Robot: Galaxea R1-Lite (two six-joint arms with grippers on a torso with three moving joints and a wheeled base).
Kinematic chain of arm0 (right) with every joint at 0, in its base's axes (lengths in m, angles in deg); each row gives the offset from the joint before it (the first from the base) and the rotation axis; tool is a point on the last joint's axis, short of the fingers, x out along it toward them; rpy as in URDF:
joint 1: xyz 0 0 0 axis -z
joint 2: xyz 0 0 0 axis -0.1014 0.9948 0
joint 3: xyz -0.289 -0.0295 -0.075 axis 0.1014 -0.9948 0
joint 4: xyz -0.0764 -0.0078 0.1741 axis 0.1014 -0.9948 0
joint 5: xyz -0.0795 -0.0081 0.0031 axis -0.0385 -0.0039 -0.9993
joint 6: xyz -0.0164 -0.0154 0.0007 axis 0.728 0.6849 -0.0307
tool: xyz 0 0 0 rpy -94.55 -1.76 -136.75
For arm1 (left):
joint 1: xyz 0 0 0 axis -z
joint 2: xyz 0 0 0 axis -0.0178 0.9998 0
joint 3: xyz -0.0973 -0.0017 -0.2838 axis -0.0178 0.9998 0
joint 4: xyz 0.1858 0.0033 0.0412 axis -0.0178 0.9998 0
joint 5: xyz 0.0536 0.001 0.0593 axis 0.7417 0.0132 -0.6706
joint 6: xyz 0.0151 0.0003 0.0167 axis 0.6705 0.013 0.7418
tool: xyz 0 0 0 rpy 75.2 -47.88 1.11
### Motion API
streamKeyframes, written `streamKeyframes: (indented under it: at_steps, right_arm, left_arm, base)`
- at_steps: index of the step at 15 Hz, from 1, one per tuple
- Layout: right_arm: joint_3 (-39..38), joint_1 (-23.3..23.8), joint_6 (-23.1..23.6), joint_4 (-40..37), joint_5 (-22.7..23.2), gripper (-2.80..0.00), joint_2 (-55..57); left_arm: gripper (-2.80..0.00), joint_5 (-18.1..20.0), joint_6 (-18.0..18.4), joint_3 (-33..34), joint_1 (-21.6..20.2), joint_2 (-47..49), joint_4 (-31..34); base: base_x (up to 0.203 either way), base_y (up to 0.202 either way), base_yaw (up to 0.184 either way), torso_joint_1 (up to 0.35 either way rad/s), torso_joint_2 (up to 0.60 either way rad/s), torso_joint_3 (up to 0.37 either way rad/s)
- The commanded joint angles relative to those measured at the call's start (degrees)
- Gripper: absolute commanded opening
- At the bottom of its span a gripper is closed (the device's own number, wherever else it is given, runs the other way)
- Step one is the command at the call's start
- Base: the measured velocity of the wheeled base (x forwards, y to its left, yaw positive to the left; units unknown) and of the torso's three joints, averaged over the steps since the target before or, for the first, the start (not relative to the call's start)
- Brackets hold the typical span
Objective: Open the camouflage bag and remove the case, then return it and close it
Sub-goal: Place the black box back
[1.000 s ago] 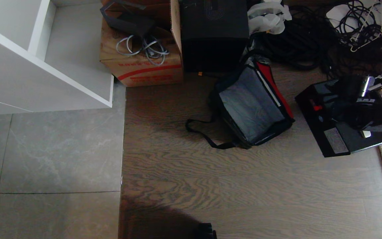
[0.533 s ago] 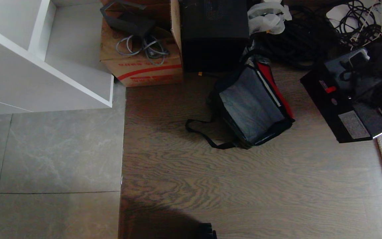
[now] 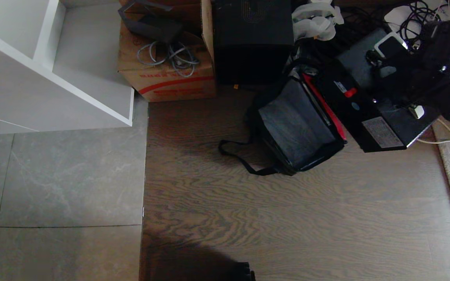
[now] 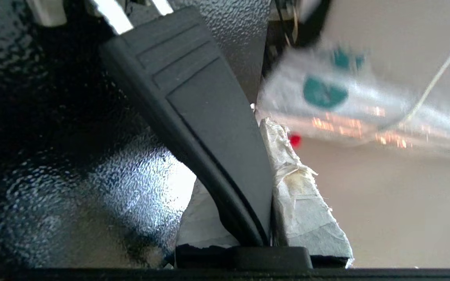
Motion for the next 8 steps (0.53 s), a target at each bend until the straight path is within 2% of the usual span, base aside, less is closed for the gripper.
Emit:
streamKeyframes:
  at_steps: [1, 6, 8]
  right_arm:
    - [0.23, -5.41, 0.21, 0.27, -0.29, -2.8, -1.27]
    - [2.14, -14.63, 0.2, 0.22, -0.97, -2.8, 1.17]
    - [1.26, -18.11, -1.39, 0.27, -1.53, -2.8, 1.58]
  left_arm:
    - [-2.8, 0.0, -0.05, 0.61, -0.01, 0.0, -0.01]
    - [-2.8, 0.0, -0.05, 0.62, -0.01, 0.0, -0.01]
    - [-2.8, 0.0, -0.05, 0.62, -0.01, 0.0, -0.01]
  base:
    - [0.0, 0.0, 0.0, 0.0, 0.0, 0.0]
    - [0.0, 0.0, 0.0, 0.0, 0.0, 0.0]
    - [0.0, 0.0, 0.0, 0.0, 0.0, 0.0]
